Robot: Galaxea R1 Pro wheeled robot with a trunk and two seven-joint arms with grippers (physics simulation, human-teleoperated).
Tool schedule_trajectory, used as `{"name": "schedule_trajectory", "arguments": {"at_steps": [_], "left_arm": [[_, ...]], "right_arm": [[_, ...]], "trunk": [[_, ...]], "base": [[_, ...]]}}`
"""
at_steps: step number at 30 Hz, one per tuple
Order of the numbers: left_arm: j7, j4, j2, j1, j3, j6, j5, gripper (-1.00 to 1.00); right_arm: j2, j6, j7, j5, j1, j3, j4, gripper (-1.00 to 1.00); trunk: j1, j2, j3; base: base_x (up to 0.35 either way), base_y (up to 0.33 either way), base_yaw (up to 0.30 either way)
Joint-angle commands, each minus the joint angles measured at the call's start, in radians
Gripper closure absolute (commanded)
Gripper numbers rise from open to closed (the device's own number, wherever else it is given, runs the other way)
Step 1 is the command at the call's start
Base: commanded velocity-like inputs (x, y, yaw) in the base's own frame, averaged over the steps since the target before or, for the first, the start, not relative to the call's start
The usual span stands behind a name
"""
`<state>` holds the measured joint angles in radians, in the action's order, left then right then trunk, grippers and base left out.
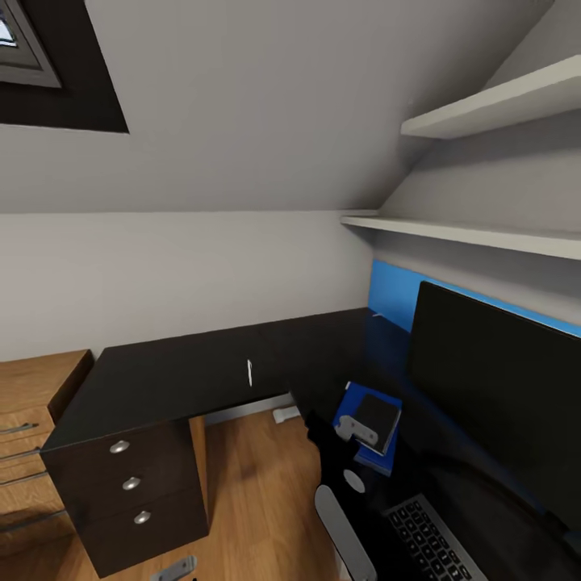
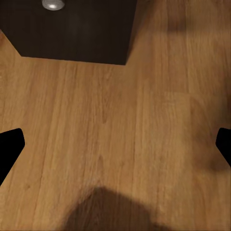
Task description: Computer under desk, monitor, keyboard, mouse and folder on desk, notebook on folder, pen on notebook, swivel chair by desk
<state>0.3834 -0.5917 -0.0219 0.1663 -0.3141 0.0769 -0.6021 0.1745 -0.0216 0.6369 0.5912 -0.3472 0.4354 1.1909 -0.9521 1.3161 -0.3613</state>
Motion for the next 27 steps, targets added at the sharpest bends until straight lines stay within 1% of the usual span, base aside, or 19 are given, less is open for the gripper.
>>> {"name": "schedule_trajectory", "arguments": {"at_steps": [1, 3, 5, 6, 8, 9, 11, 12, 17, 19, 20, 23, 24, 25, 27], "left_arm": [[0.007, 0.0, -0.001, 0.001, -0.009, 0.006, -0.011, -1.0], [0.007, 0.0, -0.001, 0.001, -0.009, 0.006, -0.011, -1.0], [0.006, 0.0, -0.001, 0.001, -0.009, 0.006, -0.01, -1.0], [0.006, 0.0, -0.001, 0.001, -0.009, 0.006, -0.01, -1.0], [0.006, 0.0, -0.001, 0.001, -0.009, 0.007, -0.01, -1.0], [0.006, 0.0, -0.001, 0.001, -0.01, 0.007, -0.01, -1.0], [0.006, 0.0, -0.001, 0.001, -0.01, 0.007, -0.01, -1.0], [0.006, 0.0, -0.001, 0.001, -0.01, 0.007, -0.009, -1.0], [0.006, 0.0, -0.001, 0.001, -0.01, 0.008, -0.009, -1.0], [0.006, 0.0, -0.001, 0.001, -0.011, 0.008, -0.008, -1.0], [0.006, 0.0, -0.001, 0.001, -0.011, 0.008, -0.007, -1.0], [0.006, 0.0, -0.002, 0.001, -0.01, 0.008, -0.007, -1.0], [0.006, 0.0, -0.002, 0.001, -0.01, 0.008, -0.007, -1.0], [0.006, 0.0, -0.002, 0.001, -0.01, 0.009, -0.007, -1.0], [0.006, 0.0, -0.002, 0.001, -0.01, 0.009, -0.007, -1.0]], "right_arm": [[0.0, -0.002, 0.01, 0.004, -0.005, 0.001, -0.003, -1.0], [0.0, 0.005, 0.025, 0.0, -0.016, 0.001, -0.009, -1.0], [0.0, 0.039, 0.064, -0.003, -0.036, 0.002, -0.014, -1.0], [0.0, 0.082, 0.097, -0.004, -0.047, 0.003, -0.014, -1.0], [0.0, 0.14, 0.132, -0.005, -0.055, 0.004, -0.012, -1.0], [0.0, 0.203, 0.163, -0.006, -0.06, 0.004, -0.005, -1.0], [0.0, 0.262, 0.187, -0.006, -0.063, 0.004, 0.01, -1.0], [0.0, 0.304, 0.201, -0.005, -0.065, 0.004, 0.029, -1.0], [0.0, 0.35, 0.221, -0.004, -0.067, 0.002, 0.077, -1.0], [0.0, 0.366, 0.229, 0.0, -0.068, 0.003, 0.11, -1.0], [0.0, 0.372, 0.231, 0.001, -0.068, 0.009, 0.123, -1.0], [0.0, 0.377, 0.233, -0.001, -0.068, 0.051, 0.137, -1.0], [0.0, 0.377, 0.234, -0.001, -0.068, 0.066, 0.14, -1.0], [0.0, 0.375, 0.235, -0.003, -0.068, 0.095, 0.143, -1.0], [0.0, 0.374, 0.237, -0.004, -0.068, 0.119, 0.145, -1.0]], "trunk": [[0.004, -0.007, 0.002], [0.012, -0.021, 0.008], [0.019, -0.035, 0.015], [0.023, -0.042, 0.018], [0.031, -0.056, 0.024], [0.035, -0.063, 0.027], [0.042, -0.077, 0.033], [0.046, -0.084, 0.036], [0.065, -0.119, 0.052], [0.065, -0.119, 0.052], [0.065, -0.119, 0.052], [0.065, -0.119, 0.052], [0.065, -0.119, 0.052], [0.065, -0.119, 0.052], [0.065, -0.119, 0.052]], "base": [[0.0, 0.0, 0.0], [0.0, 0.0, 0.0], [0.0, 0.0, 0.0], [0.0, 0.0, 0.0], [0.0, 0.0, 0.0], [0.0, 0.0, 0.0], [0.0, 0.0, 0.0], [0.0, 0.0, 0.0], [0.0, 0.0, 0.0], [0.0, 0.0, 0.0], [0.0, 0.0, 0.0], [0.0, 0.0, 0.0], [0.0, 0.0, 0.0], [0.0, 0.0, 0.0], [0.0, 0.0, 0.0]]}}
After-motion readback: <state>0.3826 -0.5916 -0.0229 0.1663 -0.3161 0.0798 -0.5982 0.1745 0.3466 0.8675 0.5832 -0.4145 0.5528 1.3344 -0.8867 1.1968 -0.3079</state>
